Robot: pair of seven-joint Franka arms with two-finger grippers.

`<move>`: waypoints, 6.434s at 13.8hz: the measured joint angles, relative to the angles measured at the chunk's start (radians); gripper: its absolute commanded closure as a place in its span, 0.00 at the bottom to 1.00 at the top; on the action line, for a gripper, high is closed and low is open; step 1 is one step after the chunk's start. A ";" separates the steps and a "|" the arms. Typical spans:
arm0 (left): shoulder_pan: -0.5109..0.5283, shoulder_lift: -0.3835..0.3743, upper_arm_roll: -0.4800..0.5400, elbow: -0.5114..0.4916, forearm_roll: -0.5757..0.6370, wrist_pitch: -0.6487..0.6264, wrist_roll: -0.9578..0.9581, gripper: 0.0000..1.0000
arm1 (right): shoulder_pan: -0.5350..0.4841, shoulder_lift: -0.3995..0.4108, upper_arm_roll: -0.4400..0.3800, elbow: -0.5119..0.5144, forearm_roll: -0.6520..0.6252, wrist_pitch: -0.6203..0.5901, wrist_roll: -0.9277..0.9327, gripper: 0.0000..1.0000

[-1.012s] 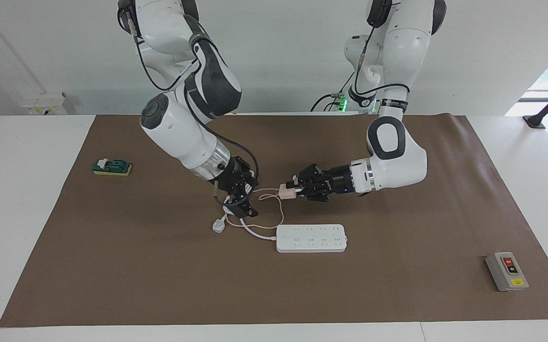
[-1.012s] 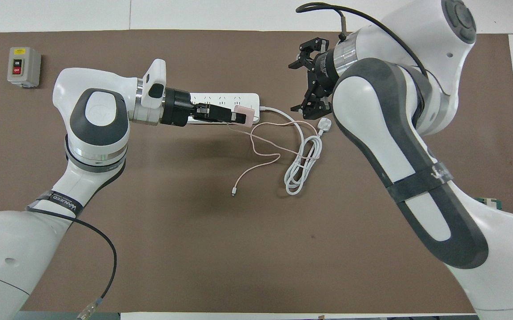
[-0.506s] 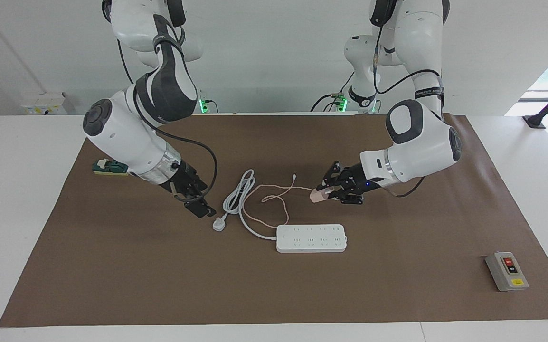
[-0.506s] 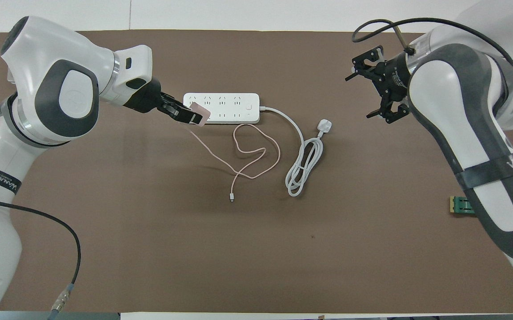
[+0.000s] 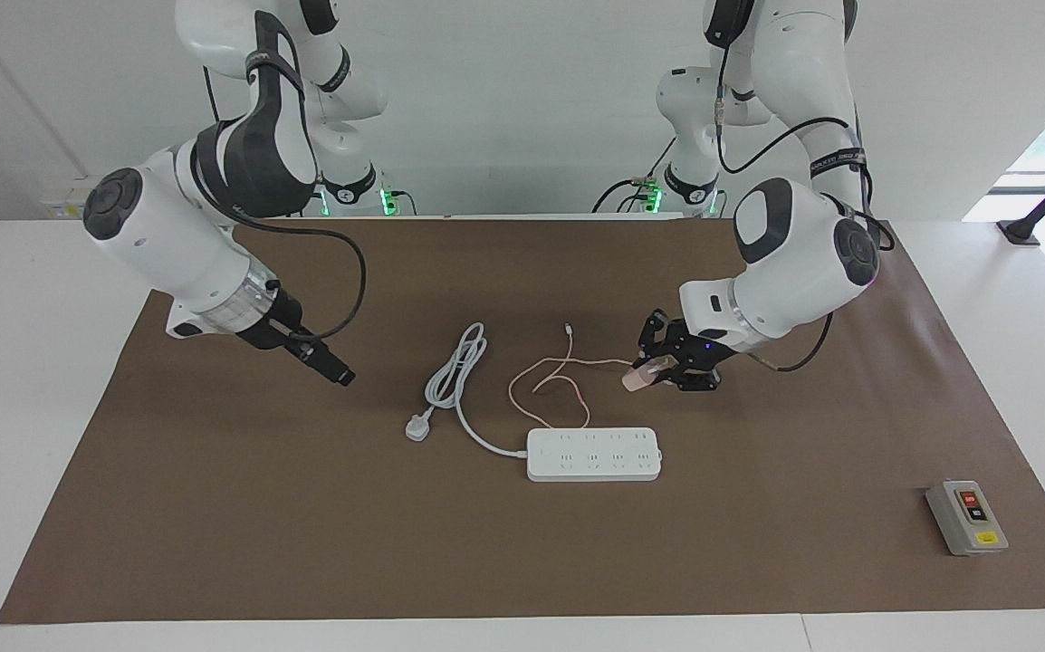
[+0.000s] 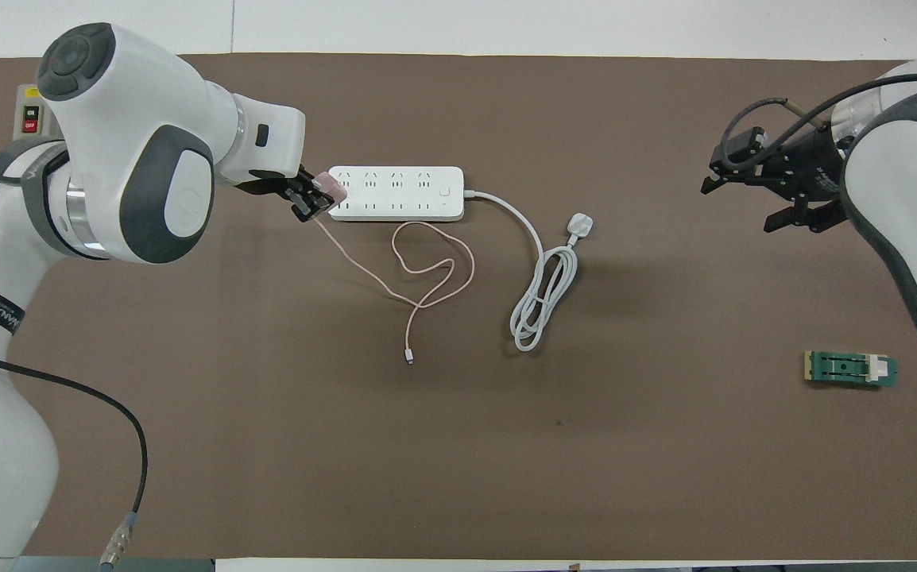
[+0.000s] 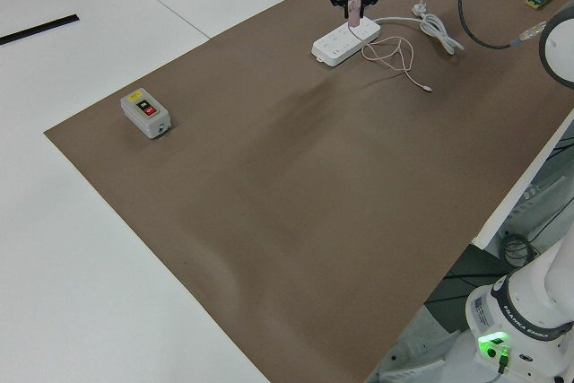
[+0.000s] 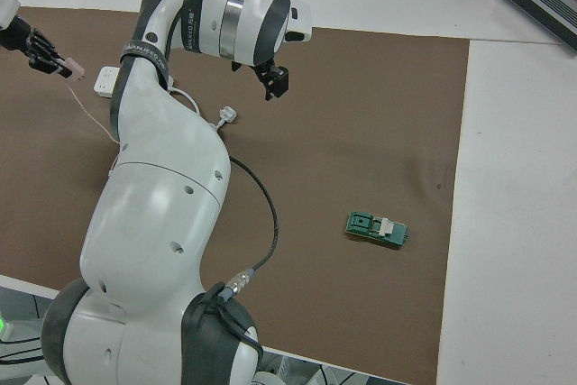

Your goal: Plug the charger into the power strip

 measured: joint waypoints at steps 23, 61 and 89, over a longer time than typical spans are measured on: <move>-0.032 0.086 -0.001 -0.053 0.239 0.159 0.187 1.00 | -0.015 -0.378 0.008 -0.380 -0.245 0.108 -0.248 0.00; -0.036 0.097 -0.025 -0.075 0.238 0.192 0.193 1.00 | -0.073 -0.352 0.002 -0.276 -0.285 0.000 -0.386 0.00; -0.029 0.152 -0.019 0.015 0.211 0.083 0.347 1.00 | -0.073 -0.352 0.009 -0.276 -0.285 0.000 -0.386 0.00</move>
